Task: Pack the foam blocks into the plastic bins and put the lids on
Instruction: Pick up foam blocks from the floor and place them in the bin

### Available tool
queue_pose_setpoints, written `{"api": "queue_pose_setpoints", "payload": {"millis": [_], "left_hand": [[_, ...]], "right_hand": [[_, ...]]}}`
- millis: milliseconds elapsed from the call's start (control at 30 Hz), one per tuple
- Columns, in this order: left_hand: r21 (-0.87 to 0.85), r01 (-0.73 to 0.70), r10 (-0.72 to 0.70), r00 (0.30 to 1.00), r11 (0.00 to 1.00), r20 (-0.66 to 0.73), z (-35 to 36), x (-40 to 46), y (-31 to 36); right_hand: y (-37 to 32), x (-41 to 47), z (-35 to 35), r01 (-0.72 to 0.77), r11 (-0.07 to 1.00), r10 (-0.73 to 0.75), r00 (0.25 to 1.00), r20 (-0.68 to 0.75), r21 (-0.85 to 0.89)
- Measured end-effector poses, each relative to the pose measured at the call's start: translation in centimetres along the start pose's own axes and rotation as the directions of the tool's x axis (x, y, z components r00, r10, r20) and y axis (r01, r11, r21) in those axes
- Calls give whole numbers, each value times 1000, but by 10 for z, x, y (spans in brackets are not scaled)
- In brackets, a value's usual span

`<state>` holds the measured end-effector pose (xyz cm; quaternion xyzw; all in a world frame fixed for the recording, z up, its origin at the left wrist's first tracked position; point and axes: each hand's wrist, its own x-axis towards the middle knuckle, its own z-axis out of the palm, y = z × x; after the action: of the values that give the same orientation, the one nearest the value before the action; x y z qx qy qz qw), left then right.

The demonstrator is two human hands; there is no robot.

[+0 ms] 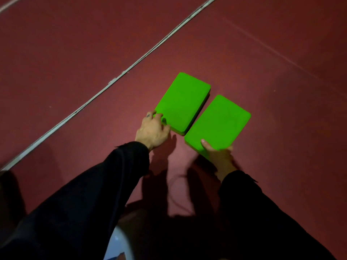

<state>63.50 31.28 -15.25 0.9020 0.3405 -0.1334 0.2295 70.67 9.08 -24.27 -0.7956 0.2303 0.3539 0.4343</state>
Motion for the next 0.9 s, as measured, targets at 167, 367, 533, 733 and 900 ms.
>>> {"api": "queue_pose_setpoints", "payload": {"millis": [167,367,533,733,900], "left_hand": [[-142,169,-162,985,975,56,14,32,-16],[-264,337,-344,939,904,21,26,50,-6],[-500,308,-360,933,809,-7,26,32,-16],[-497,169,-288,942,851,-172,5,-23,-19],[-510,84,-259,924,856,-282,-16,-100,-30]], "right_hand": [[5,7,8,-41,990,39,999,-15,-133],[7,20,15,-20,997,17,999,-42,-79],[2,11,15,-13,999,10,996,-84,-30],[11,-21,22,231,935,-170,958,-232,268],[33,-74,15,237,897,-168,963,-209,372]]}}
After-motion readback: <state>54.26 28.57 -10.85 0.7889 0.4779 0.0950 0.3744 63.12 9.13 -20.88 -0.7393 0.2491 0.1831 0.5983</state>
